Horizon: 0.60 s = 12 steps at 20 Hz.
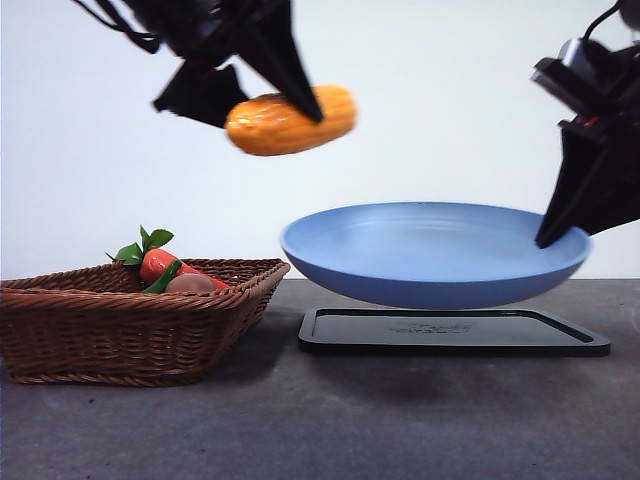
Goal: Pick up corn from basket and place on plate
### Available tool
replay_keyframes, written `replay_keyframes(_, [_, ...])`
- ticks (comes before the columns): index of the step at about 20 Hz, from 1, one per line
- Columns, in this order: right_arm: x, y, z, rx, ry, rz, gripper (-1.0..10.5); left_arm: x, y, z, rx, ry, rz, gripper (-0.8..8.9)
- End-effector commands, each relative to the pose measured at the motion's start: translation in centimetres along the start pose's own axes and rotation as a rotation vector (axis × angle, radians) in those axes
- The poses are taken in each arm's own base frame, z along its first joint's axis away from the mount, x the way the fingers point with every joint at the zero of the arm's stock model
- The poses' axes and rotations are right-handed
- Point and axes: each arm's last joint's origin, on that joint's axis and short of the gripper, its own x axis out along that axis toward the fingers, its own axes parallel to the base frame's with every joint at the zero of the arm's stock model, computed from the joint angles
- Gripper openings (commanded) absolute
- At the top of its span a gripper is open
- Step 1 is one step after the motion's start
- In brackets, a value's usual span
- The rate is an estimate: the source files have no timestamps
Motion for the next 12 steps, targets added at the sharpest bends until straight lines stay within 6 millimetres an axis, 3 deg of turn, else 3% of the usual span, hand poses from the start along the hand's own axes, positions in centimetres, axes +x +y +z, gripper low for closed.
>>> replay_keyframes(1, [0.2, 0.4, 1.0, 0.022, -0.023, 0.064, 0.0, 1.9, -1.5, 0.4, 0.072, -0.001, -0.049, 1.77])
replay_keyframes(8, [0.2, 0.5, 1.2, 0.023, -0.032, 0.109, 0.0, 6.7, -2.4, -1.0, 0.144, 0.093, -0.073, 1.77])
replay_keyframes(12, [0.2, 0.6, 1.2, 0.021, -0.034, 0.111, 0.0, 7.9, -2.1, -1.8, 0.125, 0.156, -0.071, 1.82])
